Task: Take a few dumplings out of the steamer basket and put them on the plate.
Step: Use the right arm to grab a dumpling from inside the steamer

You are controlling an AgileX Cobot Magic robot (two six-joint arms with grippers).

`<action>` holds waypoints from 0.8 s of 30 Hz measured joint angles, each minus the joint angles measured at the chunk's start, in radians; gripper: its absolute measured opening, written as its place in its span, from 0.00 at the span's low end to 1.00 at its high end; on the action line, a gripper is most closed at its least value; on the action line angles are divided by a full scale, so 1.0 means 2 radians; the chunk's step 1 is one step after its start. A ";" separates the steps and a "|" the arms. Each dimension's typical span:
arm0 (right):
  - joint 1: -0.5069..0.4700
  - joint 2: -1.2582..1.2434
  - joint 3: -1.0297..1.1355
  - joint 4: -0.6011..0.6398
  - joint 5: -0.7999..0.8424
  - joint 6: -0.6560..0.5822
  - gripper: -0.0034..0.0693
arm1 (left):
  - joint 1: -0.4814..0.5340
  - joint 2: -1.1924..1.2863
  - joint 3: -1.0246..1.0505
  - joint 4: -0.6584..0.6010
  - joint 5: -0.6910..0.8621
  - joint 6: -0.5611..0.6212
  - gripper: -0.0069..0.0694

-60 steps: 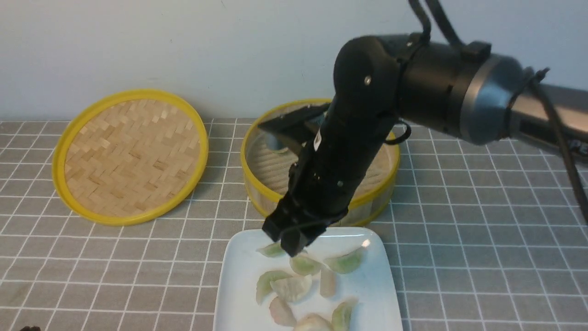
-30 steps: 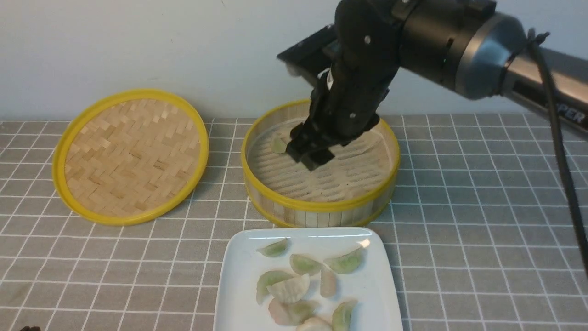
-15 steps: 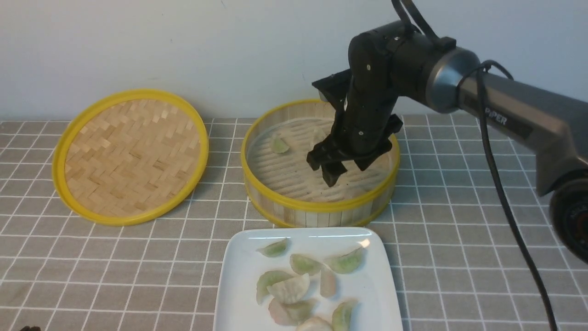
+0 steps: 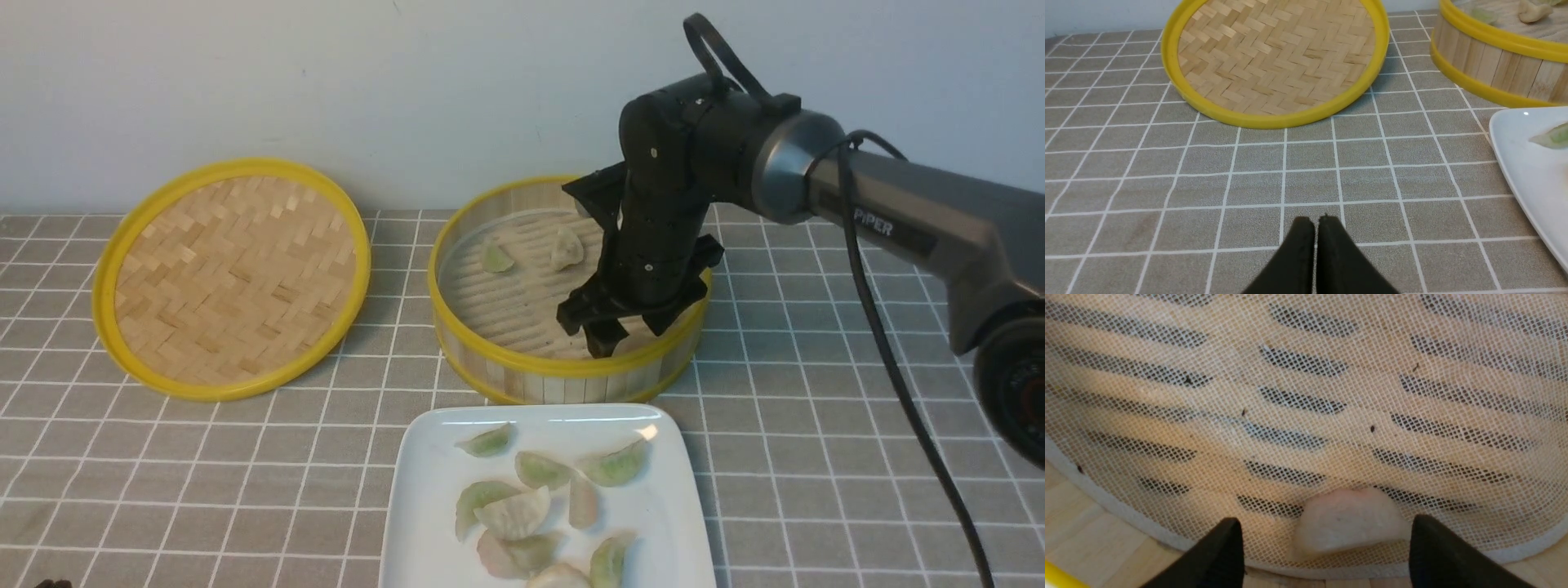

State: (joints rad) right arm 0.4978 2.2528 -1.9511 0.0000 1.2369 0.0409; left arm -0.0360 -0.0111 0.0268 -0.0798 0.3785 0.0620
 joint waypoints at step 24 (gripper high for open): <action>0.000 -0.042 -0.008 0.000 -0.003 -0.001 0.51 | 0.000 0.000 0.000 0.000 0.000 0.000 0.08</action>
State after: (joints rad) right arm 0.4978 2.1696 -1.9678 0.0000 1.2302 0.0391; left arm -0.0360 -0.0111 0.0268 -0.0798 0.3785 0.0620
